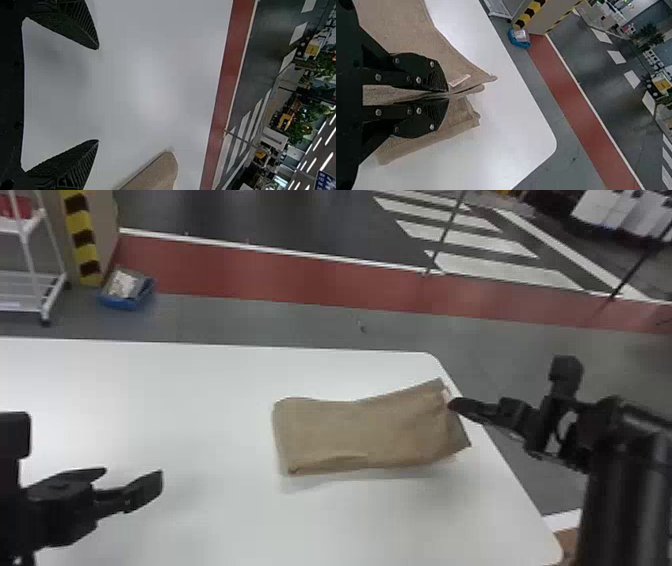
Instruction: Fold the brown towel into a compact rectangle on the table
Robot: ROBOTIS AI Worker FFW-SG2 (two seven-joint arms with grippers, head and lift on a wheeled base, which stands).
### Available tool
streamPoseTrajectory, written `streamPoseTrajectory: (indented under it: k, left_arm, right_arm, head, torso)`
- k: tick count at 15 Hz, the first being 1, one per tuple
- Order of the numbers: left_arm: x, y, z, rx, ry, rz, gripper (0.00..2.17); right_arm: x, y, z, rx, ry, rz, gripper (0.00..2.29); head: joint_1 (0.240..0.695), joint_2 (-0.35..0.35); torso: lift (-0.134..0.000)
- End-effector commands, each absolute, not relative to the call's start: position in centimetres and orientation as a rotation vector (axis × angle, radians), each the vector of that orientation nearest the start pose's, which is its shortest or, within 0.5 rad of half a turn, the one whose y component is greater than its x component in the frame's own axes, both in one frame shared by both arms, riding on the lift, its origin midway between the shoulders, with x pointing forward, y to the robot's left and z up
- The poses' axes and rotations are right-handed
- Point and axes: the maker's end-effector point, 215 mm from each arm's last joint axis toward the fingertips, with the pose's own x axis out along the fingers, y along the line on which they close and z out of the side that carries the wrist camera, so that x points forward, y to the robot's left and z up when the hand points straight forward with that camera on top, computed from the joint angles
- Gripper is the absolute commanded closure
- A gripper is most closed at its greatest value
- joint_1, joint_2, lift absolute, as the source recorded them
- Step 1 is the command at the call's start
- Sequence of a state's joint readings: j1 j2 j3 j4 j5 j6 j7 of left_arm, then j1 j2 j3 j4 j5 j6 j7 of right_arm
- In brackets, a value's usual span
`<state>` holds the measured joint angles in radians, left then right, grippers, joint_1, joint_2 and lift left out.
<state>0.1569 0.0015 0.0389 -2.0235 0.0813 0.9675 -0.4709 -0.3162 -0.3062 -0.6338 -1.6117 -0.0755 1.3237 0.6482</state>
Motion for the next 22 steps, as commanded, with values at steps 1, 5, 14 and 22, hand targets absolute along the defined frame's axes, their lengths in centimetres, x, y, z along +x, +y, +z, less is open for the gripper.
streamPoseTrajectory:
  k: [1, 5, 14, 22]
  left_arm:
    - [46.6, 12.9, -43.6, -0.233, 0.641, -0.466, 0.04]
    - [46.5, 13.2, -43.5, -0.232, 0.638, -0.462, 0.04]
    - [46.2, 13.8, -43.8, -0.238, 0.637, -0.454, 0.04]
    - [46.2, 14.6, -44.0, -0.245, 0.637, -0.447, 0.04]
  right_arm:
    - [52.1, -50.6, -37.9, 0.511, 0.68, -0.041, 0.01]
    - [51.5, -51.1, -38.4, 0.512, 0.685, -0.051, 0.03]
    - [51.3, -53.2, -42.6, 0.438, 0.716, -0.088, 0.05]
    - [52.4, -50.6, -45.4, 0.398, 0.766, -0.066, 0.29]
  head:
    - [0.695, -0.35]
    - [0.695, -0.35]
    - [0.695, -0.35]
    - [0.695, -0.35]
  torso:
    - [-0.124]
    - [-0.124]
    - [-0.124]
    - [-0.124]
